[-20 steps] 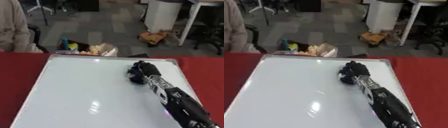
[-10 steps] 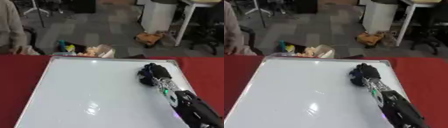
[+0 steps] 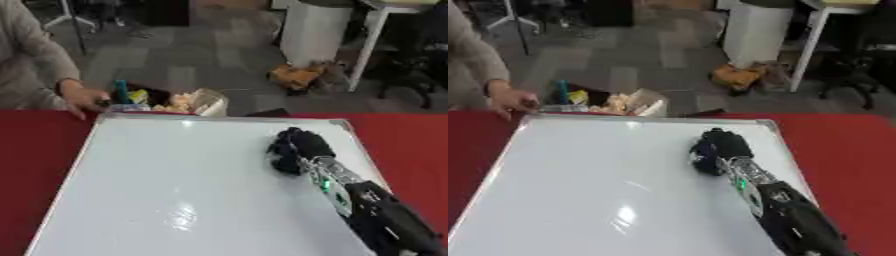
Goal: Wipe the whiteboard clean with a brush.
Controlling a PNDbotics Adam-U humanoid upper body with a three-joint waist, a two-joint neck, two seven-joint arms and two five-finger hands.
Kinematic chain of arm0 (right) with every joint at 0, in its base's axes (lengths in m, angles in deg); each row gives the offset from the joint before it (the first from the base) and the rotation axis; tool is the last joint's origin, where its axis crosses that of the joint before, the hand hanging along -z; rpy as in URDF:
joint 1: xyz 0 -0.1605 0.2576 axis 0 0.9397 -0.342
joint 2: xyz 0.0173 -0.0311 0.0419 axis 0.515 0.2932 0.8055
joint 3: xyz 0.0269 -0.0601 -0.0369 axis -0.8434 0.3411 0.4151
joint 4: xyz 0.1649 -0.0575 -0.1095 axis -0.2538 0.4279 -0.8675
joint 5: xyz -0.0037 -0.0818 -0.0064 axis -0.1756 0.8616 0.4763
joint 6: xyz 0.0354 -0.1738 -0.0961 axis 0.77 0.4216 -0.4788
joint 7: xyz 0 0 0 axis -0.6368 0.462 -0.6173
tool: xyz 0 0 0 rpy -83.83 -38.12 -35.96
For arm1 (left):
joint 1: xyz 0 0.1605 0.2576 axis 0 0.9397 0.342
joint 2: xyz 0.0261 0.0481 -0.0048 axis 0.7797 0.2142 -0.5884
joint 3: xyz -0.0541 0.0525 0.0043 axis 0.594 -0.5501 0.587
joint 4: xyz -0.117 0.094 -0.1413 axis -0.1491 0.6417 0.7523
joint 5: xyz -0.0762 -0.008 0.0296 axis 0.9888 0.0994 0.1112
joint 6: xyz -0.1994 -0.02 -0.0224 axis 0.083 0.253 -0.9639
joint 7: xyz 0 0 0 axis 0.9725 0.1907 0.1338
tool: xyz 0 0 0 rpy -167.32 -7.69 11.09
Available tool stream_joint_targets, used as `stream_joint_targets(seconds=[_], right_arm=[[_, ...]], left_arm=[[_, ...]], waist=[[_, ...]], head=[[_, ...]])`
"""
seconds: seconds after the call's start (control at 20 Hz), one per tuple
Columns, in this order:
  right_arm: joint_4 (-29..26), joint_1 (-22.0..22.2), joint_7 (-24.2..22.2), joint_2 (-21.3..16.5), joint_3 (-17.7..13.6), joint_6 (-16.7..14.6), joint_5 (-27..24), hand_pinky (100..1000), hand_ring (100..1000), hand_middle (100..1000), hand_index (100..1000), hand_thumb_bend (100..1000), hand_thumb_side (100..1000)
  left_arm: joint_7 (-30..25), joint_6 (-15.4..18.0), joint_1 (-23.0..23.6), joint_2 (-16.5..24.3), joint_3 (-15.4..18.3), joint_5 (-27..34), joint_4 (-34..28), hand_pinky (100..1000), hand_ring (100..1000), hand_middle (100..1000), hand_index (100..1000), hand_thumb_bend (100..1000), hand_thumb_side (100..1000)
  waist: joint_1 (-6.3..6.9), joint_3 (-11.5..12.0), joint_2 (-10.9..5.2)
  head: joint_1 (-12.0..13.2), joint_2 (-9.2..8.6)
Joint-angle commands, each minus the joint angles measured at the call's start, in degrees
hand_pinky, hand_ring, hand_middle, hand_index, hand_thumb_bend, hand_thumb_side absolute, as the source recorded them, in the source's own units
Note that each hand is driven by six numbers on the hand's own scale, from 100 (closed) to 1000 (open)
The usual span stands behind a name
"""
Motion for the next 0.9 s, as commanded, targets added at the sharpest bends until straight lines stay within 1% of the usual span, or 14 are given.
stream_joint_targets(seconds=[0.05, 0.2, 0.35, 0.45, 0.5, 0.55, 0.6, 0.75, 0.8, 0.85, 0.9], right_arm=[[-1.8, -0.5, -1.5, 1.8, 2.5, -1.7, 0.4, 488, 721, 747, 877, 100, 886], [-2.9, -0.8, -2.4, 3.1, 4.1, -3.2, 0.5, 485, 720, 744, 876, 100, 897], [-5.4, -0.6, -4.0, 4.1, 6.6, -5.8, -0.1, 477, 716, 739, 872, 100, 902], [-8.5, 0.1, -5.3, 4.1, 8.4, -7.5, -1.4, 473, 714, 737, 871, 100, 906], [-10.4, 0.5, -6.0, 3.9, 9.3, -7.9, -2.2, 466, 711, 732, 868, 100, 932], [-12.6, 1.1, -6.7, 3.7, 10.3, -8.6, -3.2, 462, 710, 730, 867, 100, 912], [-14.7, 1.6, -7.4, 3.5, 11.0, -9.0, -4.2, 454, 706, 725, 864, 100, 915], [-21.1, 3.6, -9.5, 2.5, 13.2, -9.9, -7.8, 443, 701, 718, 860, 100, 923], [-23.1, 4.2, -10.2, 2.1, 13.7, -9.9, -9.0, 440, 700, 716, 859, 100, 955], [-25.0, 4.8, -10.9, 1.8, 14.2, -9.9, -10.1, 439, 699, 715, 859, 100, 925], [-26.7, 5.3, -11.5, 1.5, 14.6, -9.7, -11.0, 436, 698, 714, 858, 100, 929]], left_arm=[[0.1, 0.0, -0.6, 1.3, 0.5, 0.4, -0.9, 510, 621, 601, 725, 758, 859], [0.1, 0.0, -0.6, 1.3, 0.5, 0.4, -1.0, 509, 621, 600, 725, 752, 863], [0.2, 0.0, -0.5, 1.3, 0.6, 0.4, -0.9, 509, 620, 600, 725, 748, 865], [0.3, 0.0, -0.4, 1.4, 0.7, 0.4, -0.9, 509, 620, 600, 725, 747, 866], [0.4, 0.0, -0.2, 1.5, 0.7, 0.4, -0.8, 509, 620, 600, 725, 745, 866], [0.5, 0.0, -0.1, 1.6, 0.8, 0.4, -0.8, 509, 620, 600, 725, 745, 866], [0.5, 0.0, 0.0, 1.7, 0.9, 0.4, -0.7, 509, 620, 600, 725, 745, 866], [0.7, -0.1, 0.4, 2.1, 1.0, 0.3, -0.6, 508, 621, 600, 725, 744, 866], [0.7, -0.1, 0.6, 2.2, 1.0, 0.3, -0.5, 508, 621, 599, 725, 783, 847], [0.7, -0.1, 0.7, 2.3, 1.0, 0.3, -0.5, 508, 622, 600, 725, 743, 867], [0.7, 0.0, 0.8, 2.4, 1.1, 0.2, -0.4, 509, 622, 600, 725, 743, 866]], waist=[[0.22, 0.2, -0.80], [0.15, 0.1, -0.86], [0.15, -0.6, -1.10], [0.16, -1.3, -1.31], [0.17, -1.7, -1.46], [0.18, -2.2, -1.65], [0.19, -2.7, -1.81], [0.22, -4.4, -2.46], [0.24, -5.0, -2.66], [0.26, -5.5, -2.89], [0.30, -6.0, -3.11]], head=[[-0.2, -0.25], [-0.2, -0.14], [0.2, 0.20], [0.6, 0.50], [0.8, 0.69], [1.2, 0.91], [1.5, 1.10], [3.0, 1.83], [3.4, 2.07], [3.9, 2.30], [4.3, 2.53]])
